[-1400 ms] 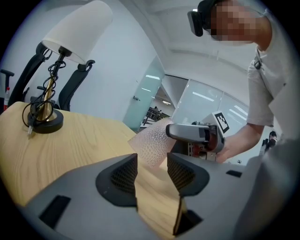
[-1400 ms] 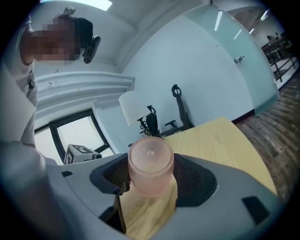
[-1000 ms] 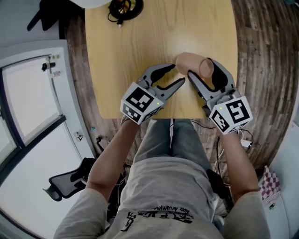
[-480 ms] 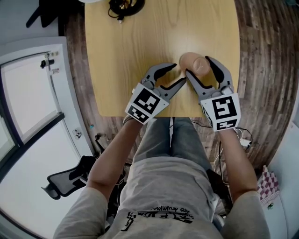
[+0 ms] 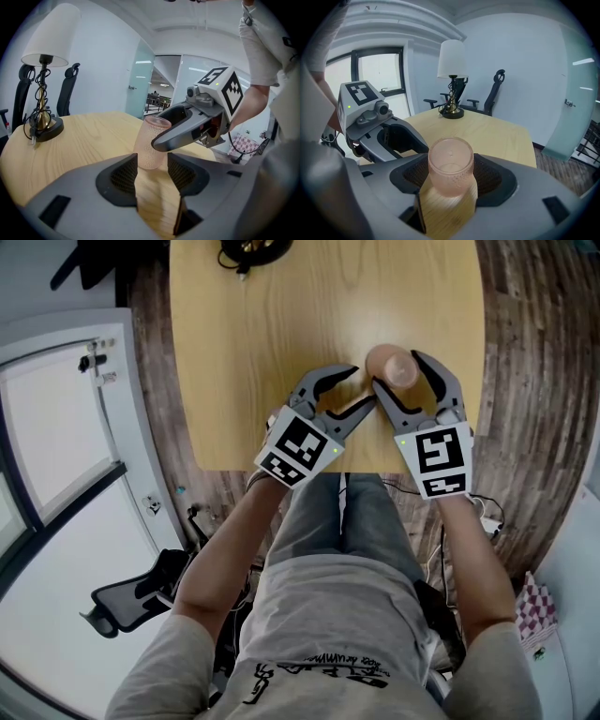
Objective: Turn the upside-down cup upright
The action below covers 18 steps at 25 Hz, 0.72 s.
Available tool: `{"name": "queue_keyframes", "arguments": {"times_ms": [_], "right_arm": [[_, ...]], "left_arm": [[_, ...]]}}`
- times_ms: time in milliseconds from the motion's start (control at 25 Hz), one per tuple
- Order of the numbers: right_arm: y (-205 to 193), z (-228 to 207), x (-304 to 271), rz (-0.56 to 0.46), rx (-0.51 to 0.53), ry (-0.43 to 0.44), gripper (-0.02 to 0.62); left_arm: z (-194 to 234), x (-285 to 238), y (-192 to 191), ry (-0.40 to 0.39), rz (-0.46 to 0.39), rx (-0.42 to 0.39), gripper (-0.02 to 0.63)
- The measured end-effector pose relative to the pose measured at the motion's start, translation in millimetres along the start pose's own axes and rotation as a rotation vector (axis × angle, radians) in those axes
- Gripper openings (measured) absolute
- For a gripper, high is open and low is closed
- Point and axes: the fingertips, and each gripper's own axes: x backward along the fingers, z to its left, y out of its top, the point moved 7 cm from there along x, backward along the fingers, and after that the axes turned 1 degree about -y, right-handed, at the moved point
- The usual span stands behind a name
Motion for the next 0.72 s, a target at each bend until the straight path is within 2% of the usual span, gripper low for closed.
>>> {"name": "queue_keyframes", "arguments": {"times_ms": [320, 520, 720], "right_arm": [[0.4, -0.6, -0.8, -0.008, 0.008, 0.002, 0.307], [0.3, -2.3, 0.8, -0.036, -0.045, 0.029, 0.311], [9.4, -2.9, 13.7, -0.071, -0.054, 0.023, 0.313]], "left_arm": [[1.2, -1.0, -1.1, -0.003, 0.005, -0.008, 0.195], [0.8, 0.5, 2.1, -0.003, 0.001, -0.01, 0.195], [1.3, 9.5, 12.3, -0.002, -0.007, -0.019, 0.196]]}}
